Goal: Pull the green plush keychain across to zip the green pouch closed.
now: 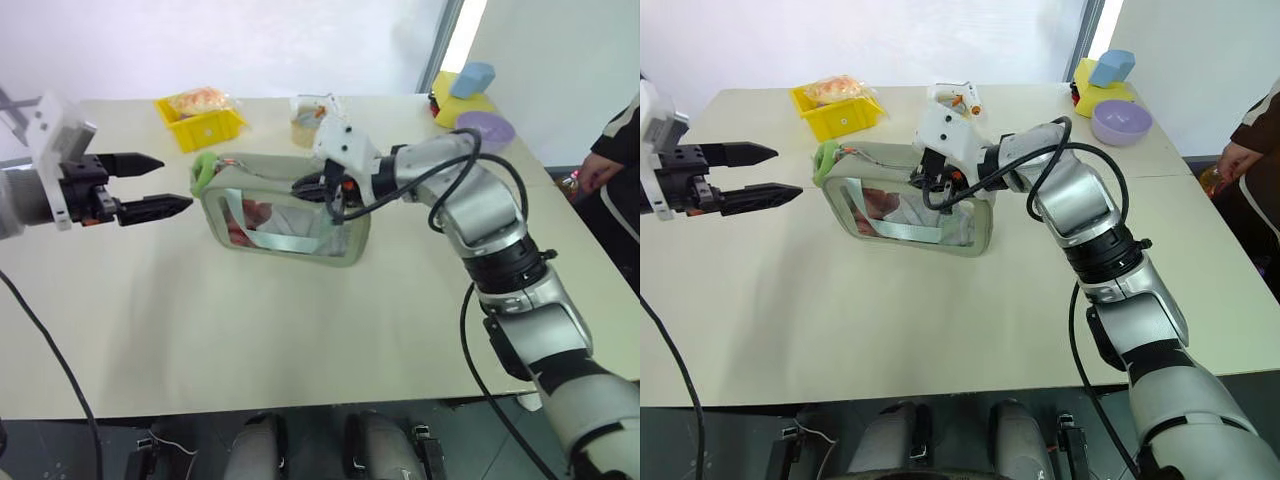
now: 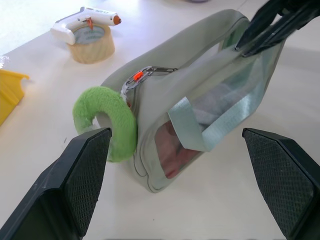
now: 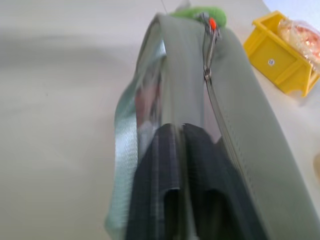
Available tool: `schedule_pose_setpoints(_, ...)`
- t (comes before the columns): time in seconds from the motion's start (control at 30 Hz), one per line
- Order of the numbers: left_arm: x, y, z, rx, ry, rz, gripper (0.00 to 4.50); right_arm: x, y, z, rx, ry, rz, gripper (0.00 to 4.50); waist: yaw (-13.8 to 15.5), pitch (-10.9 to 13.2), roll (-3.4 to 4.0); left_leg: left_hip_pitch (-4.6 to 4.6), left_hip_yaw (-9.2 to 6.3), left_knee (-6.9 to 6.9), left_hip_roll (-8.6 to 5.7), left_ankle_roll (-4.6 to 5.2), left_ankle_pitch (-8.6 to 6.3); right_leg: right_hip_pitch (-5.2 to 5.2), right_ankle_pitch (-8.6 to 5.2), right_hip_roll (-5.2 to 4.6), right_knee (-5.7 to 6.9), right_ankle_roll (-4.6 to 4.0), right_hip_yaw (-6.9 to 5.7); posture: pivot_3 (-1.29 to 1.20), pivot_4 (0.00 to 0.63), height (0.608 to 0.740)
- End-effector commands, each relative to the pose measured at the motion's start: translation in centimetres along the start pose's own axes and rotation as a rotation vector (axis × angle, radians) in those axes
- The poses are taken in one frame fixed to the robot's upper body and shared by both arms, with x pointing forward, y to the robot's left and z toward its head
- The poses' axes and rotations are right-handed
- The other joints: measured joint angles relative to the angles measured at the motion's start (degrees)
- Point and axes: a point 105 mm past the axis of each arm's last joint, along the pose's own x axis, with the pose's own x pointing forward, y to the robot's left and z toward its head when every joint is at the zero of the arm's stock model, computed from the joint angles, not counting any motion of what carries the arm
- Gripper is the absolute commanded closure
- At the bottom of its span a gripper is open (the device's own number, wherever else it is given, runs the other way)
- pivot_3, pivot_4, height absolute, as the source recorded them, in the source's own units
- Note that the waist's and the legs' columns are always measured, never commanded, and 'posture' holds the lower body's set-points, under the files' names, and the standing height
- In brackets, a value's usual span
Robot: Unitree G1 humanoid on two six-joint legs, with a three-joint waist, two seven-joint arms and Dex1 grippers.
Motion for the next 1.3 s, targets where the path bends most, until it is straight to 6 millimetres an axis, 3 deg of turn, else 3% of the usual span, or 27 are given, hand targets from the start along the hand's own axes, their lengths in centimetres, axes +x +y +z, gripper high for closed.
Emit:
schedule_pose_setpoints(0.03,-0.5,0.2,1.4,0.049,-0.027,0.018,0.00,-0.5,-0.4,2.8,-0.016,-0.098,-0.040,2.12,0.01,0.00,0.00,0.00,0.00,0.00,0.00,0.00,0.00,0.00,0.00,0.00,0.00,0.00,0.00,0.00,0.150,0.739)
schedule_pose_setpoints(0.47,-0.8,0.5,1.5,0.059,-0.015,0.031,0.00,0.4,1.0,-1.9,-0.059,0.072,0.016,2.12,0.03,0.00,0.00,-0.01,0.01,0.00,-0.03,0.00,0.00,0.00,0.00,-0.01,0.00,0.00,0.01,0.00,0.150,0.739)
schedule_pose_setpoints(0.57,-1.1,0.8,1.4,0.057,-0.012,0.049,0.00,0.4,1.1,-1.9,-0.064,0.065,0.021,2.99,0.03,0.00,0.00,0.00,0.01,0.00,-0.03,0.00,0.00,0.00,0.00,-0.01,-0.01,0.00,0.00,0.00,0.150,0.739)
schedule_pose_setpoints(0.67,-1.4,1.1,1.4,0.060,-0.008,0.062,0.00,0.1,0.9,-1.2,-0.073,0.047,0.023,4.46,0.08,0.00,0.00,0.00,0.01,0.00,-0.03,0.00,0.00,0.00,0.00,-0.01,0.00,0.00,0.00,0.00,0.150,0.739)
schedule_pose_setpoints(0.93,-2.5,2.4,0.6,0.045,0.007,0.116,0.00,-1.2,1.3,-0.6,-0.130,0.036,0.067,4.46,0.16,0.00,0.00,0.00,0.01,0.00,-0.03,0.00,0.00,0.00,0.00,-0.02,-0.01,0.00,0.00,0.00,0.150,0.739)
schedule_pose_setpoints(1.3,-1.7,2.4,-0.3,0.032,0.003,0.102,0.00,-1.0,1.7,-0.6,-0.115,0.028,0.085,4.46,0.11,0.00,0.00,0.00,0.02,0.00,-0.01,0.01,0.00,0.00,0.00,-0.01,-0.02,0.00,0.00,0.00,0.150,0.739)
